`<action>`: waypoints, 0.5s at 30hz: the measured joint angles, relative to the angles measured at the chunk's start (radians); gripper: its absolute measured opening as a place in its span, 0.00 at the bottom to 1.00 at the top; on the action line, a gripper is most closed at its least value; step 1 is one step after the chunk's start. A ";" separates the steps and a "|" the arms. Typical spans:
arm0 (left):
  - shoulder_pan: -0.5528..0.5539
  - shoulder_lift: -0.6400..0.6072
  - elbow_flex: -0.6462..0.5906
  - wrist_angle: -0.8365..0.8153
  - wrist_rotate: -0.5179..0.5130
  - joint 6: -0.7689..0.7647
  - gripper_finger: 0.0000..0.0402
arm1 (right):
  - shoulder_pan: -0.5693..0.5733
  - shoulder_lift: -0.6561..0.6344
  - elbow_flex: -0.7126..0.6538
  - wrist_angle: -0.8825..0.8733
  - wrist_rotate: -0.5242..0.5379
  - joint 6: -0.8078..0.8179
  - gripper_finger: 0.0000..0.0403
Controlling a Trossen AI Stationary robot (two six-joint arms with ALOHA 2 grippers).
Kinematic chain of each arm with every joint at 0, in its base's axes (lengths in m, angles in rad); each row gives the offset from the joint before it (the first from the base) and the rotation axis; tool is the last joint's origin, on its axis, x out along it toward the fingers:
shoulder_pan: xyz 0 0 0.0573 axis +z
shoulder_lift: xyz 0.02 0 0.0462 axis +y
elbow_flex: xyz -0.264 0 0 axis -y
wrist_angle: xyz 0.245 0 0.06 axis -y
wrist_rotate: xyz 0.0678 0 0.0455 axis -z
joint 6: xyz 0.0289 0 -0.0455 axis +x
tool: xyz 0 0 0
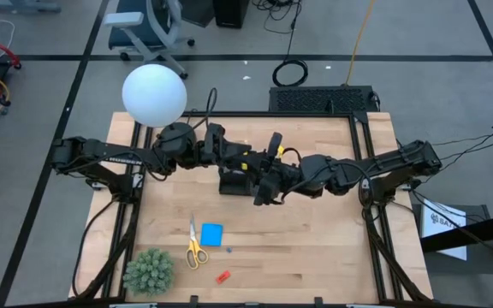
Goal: Pick and place office supplies into organizer
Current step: Put the yellow pen into the black desk organizer
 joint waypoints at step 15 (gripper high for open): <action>0.079 -0.050 0.001 -0.024 0.127 0.047 0.61 | 0.000 -0.006 0.000 0.082 0.165 -0.005 0.10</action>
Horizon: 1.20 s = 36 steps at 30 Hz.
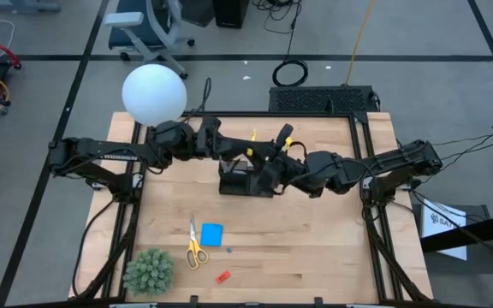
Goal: Pick and place office supplies into organizer
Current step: Put the yellow pen into the black desk organizer
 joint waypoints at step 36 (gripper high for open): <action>0.088 -0.269 -0.002 -0.006 0.147 0.342 0.61 | -0.240 -0.043 -0.179 -0.020 -0.303 0.994 0.10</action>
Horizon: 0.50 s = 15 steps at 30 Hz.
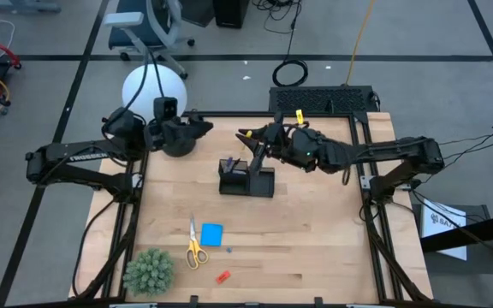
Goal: Pick and place office supplies into organizer
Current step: Put the yellow pen into the black desk organizer
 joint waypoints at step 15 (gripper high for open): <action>-0.006 -0.024 0.000 -0.111 0.136 0.043 0.61 | -0.022 0.001 -0.347 0.315 0.027 0.182 0.10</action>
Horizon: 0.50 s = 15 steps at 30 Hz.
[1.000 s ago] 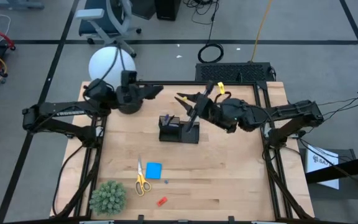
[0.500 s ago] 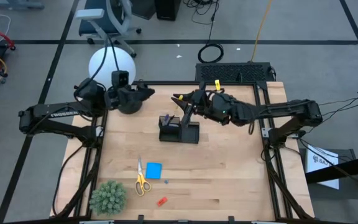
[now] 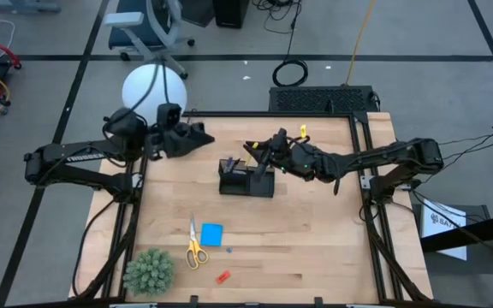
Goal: Pick and place office supplies into organizer
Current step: Put the yellow pen into the black desk organizer
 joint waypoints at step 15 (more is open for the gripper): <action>0.000 0.001 0.000 -0.093 -0.055 0.114 0.61 | -0.039 0.108 -0.003 0.022 -0.082 0.005 0.10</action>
